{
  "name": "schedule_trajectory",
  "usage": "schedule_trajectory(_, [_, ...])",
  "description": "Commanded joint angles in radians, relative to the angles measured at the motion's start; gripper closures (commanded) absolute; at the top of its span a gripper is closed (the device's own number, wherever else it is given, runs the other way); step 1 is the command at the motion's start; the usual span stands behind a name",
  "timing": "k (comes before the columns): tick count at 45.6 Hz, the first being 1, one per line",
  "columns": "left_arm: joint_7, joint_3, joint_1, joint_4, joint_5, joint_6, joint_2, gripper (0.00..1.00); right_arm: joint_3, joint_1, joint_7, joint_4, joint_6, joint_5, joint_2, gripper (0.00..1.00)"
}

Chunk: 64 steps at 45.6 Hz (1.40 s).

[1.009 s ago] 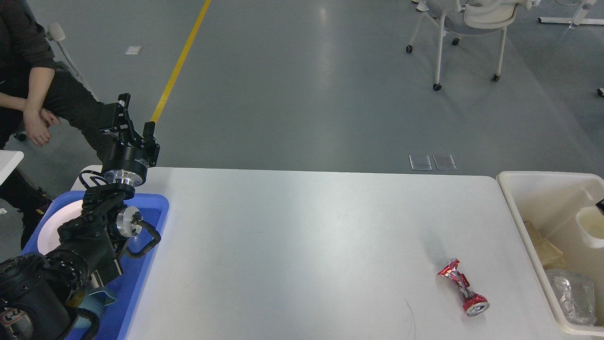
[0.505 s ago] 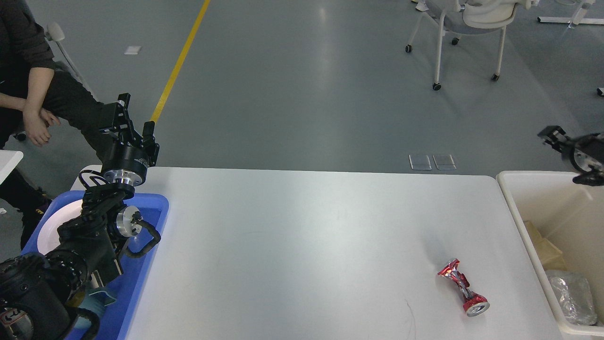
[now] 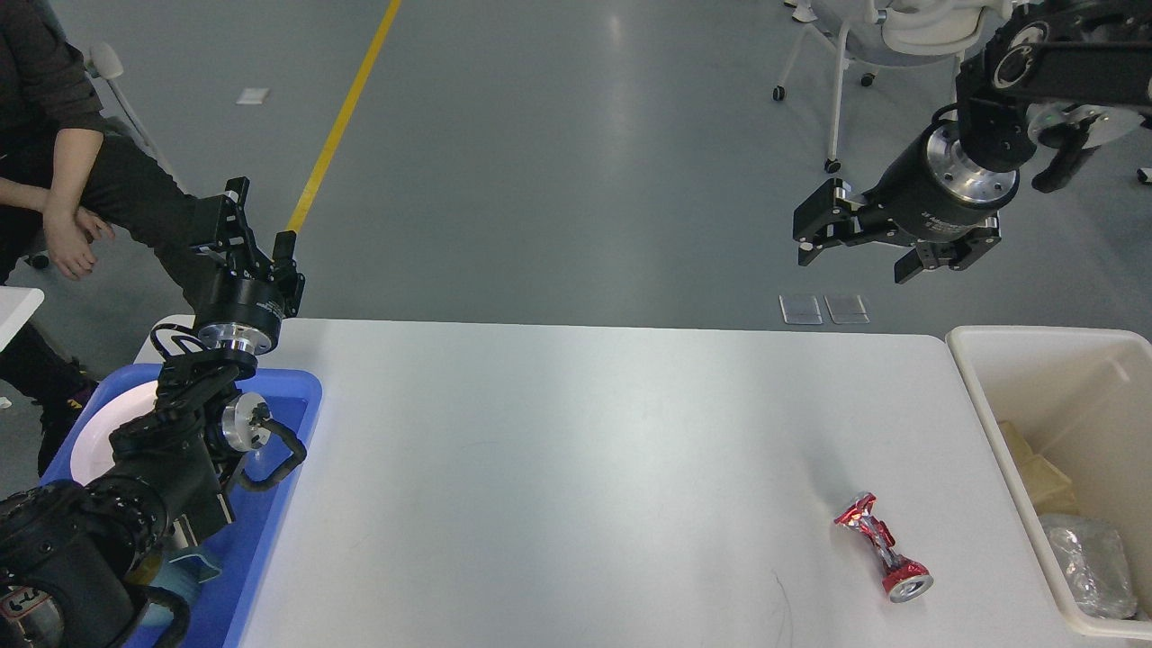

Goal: Tidy desktop
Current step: 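Raise the right gripper and move it over the red wrapper, then lower the right gripper and grasp the red snack wrapper, then lift the red wrapper and drop it into the white bin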

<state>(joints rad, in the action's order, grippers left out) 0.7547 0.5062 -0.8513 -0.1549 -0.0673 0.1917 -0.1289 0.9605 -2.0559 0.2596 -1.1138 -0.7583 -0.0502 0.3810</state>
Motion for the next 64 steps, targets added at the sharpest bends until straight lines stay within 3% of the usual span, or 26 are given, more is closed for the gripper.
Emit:
schedule_trajectory(1, [0.0, 0.0, 0.0, 0.0, 0.0, 0.0, 0.0, 0.03, -0.057, -0.021, 0.0, -0.018, -0.133, 0.0, -0.007, 0.0])
schedule_trajectory(11, [0.0, 0.0, 0.002, 0.0, 0.0, 0.0, 0.0, 0.03, -0.068, 0.195, 0.01, -0.014, -0.037, -0.003, 0.006, 0.0])
schedule_trajectory(18, [0.0, 0.0, 0.002, 0.0, 0.0, 0.0, 0.0, 0.04, -0.065, 0.397, 0.009, -0.018, 0.223, -0.13, 0.022, 0.0])
schedule_trajectory(23, [0.0, 0.0, 0.002, 0.0, 0.0, 0.0, 0.002, 0.03, -0.068, 0.54, 0.009, -0.001, 0.344, -0.221, 0.01, 0.0])
schedule_trajectory(43, [0.0, 0.0, 0.002, 0.0, 0.0, 0.0, 0.002, 0.03, -0.134, 0.822, 0.009, 0.275, 0.398, -0.214, -0.085, 0.0])
schedule_trajectory(54, [0.0, 0.0, 0.002, 0.0, 0.0, 0.0, 0.002, 0.03, -0.135, 0.87, 0.009, 0.298, 0.422, -0.212, -0.097, 0.02])
schedule_trajectory(56, [0.0, 0.0, 0.002, 0.0, 0.0, 0.0, 0.002, 0.03, -0.135, 0.872, 0.009, 0.296, 0.422, -0.207, -0.097, 0.1])
schedule_trajectory(58, [0.0, 0.0, 0.002, 0.0, 0.0, 0.0, 0.002, 0.04, -0.135, 0.873, 0.009, 0.293, 0.421, -0.207, -0.097, 0.25])
schedule_trajectory(64, [0.0, 0.0, 0.002, 0.0, 0.0, 0.0, 0.002, 0.04, -0.135, 0.869, 0.01, 0.267, 0.399, -0.206, -0.097, 0.93])
